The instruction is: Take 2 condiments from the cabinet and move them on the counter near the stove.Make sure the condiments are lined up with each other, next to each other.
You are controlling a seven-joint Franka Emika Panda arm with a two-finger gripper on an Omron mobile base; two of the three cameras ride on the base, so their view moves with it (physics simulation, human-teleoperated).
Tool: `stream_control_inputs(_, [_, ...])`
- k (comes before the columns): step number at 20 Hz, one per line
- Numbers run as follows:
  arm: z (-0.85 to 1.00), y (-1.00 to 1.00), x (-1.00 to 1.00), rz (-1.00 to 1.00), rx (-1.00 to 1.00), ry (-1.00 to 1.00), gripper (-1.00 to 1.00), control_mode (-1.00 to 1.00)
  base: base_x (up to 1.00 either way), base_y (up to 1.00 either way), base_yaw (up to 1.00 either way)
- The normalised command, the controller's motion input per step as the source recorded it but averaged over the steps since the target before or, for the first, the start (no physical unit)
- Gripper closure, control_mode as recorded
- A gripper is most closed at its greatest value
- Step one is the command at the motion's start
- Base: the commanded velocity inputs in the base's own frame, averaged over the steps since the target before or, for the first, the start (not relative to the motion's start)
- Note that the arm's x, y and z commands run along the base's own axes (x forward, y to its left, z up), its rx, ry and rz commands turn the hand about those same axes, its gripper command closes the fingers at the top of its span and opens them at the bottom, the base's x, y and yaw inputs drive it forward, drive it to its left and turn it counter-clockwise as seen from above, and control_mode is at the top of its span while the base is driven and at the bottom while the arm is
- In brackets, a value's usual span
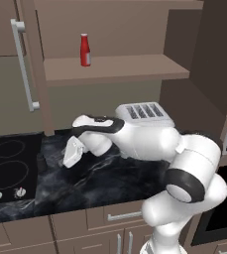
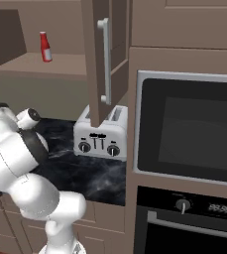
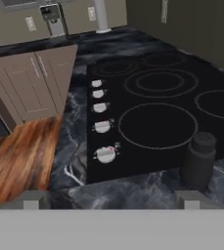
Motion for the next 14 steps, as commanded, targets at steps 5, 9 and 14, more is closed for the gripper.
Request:
stream_control_inputs(5, [0.69, -0.22, -0.17, -0.03, 0.00, 0.13, -1.00, -1.00, 0.00, 0.00, 0.00])
stream_control_inputs(9, [0.41, -0.10, -0.15, 0.00, -0.02, 0.08, -1.00, -1.00, 0.00, 0.00, 0.00])
stream_control_inputs(14, [0.22, -0.12, -0.28, -0.01, -0.08, 0.05, -1.00, -1.00, 0.00, 0.00, 0.00])
